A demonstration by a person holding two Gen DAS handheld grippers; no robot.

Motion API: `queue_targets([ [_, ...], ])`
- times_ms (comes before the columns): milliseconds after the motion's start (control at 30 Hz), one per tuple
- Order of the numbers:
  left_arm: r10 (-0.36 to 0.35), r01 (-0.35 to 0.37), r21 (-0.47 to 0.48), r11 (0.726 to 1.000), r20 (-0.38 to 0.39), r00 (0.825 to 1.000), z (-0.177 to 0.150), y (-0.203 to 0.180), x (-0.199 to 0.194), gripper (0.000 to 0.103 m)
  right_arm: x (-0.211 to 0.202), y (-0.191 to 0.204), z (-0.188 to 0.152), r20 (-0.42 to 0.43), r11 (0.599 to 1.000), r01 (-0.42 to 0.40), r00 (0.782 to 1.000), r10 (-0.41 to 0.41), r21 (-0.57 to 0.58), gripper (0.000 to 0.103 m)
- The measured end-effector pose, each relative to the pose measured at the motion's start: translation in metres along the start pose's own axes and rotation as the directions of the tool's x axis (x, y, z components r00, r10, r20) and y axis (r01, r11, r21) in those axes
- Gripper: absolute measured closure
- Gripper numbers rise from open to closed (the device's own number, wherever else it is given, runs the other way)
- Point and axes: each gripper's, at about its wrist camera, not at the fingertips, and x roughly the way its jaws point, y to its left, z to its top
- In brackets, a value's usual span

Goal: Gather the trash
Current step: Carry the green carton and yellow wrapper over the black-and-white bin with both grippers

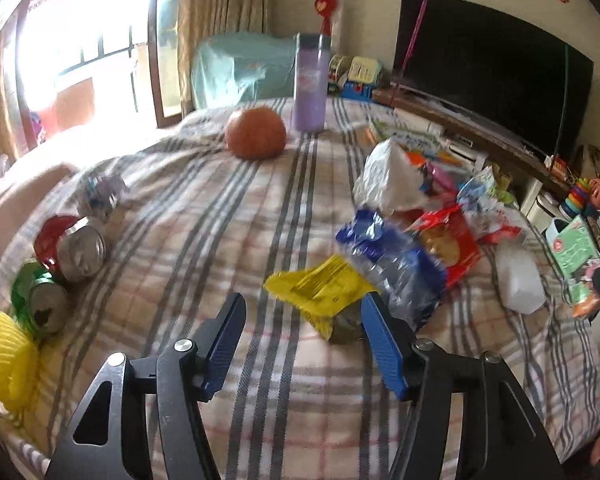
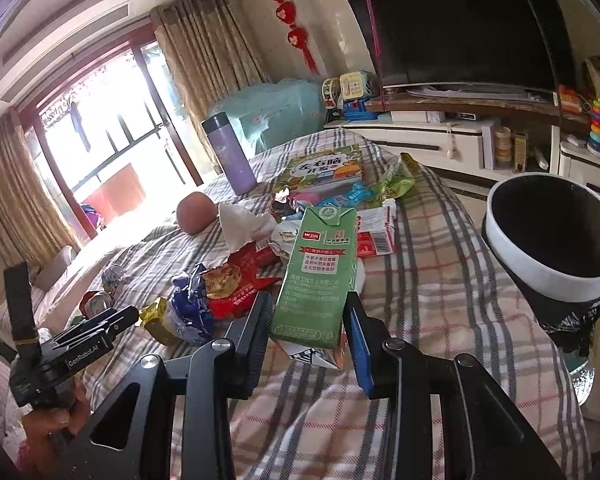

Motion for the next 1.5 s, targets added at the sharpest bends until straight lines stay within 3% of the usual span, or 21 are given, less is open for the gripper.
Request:
queue_targets([
  [167, -0.002, 0.004, 0.023, 1.0, -0.055, 0.998, 0.003, -0.01, 0.025, 0.046, -0.005, -0.001, -0.001, 0.002, 1.0, 0.004, 1.0, -0.004, 0.002, 0.066],
  [267, -0.02, 0.023, 0.029, 0.999, -0.091, 0.996, 0.006, -0.012, 0.039, 0.099, -0.007, -0.001, 0.0, 0.007, 1.0, 0.007, 1.0, -0.007, -0.002, 0.066],
  [300, -0.032, 0.034, 0.015, 0.999, -0.102, 0.994, 0.006, -0.011, 0.042, 0.1, -0.008, -0.001, 0.0, 0.011, 1.0, 0.013, 1.0, -0.013, -0.006, 0.066],
  [567, -0.051, 0.051, -0.014, 0.999, -0.005, 0.999, 0.017, -0.004, 0.019, 0.103, -0.009, -0.012, -0.001, 0.013, 1.0, 0.024, 1.0, -0.024, 0.011, 0.066],
  [767, -0.131, 0.13, 0.027, 0.991, 0.033, 0.991, 0.023, -0.031, -0.005, 0.103, -0.016, -0.028, -0.001, 0.026, 0.998, 0.039, 0.999, -0.04, 0.039, 0.066],
  [1167, -0.301, 0.306, 0.174, 0.936, -0.054, 0.952, 0.021, -0.12, 0.002, 0.103, -0.038, -0.072, -0.004, 0.042, 0.989, 0.098, 0.994, -0.103, 0.107, 0.066],
  [1500, -0.362, 0.386, 0.25, 0.888, -0.138, 0.922, 0.031, -0.182, 0.033, 0.103, -0.057, -0.111, -0.004, 0.052, 0.975, 0.155, 0.985, -0.165, 0.161, 0.066],
])
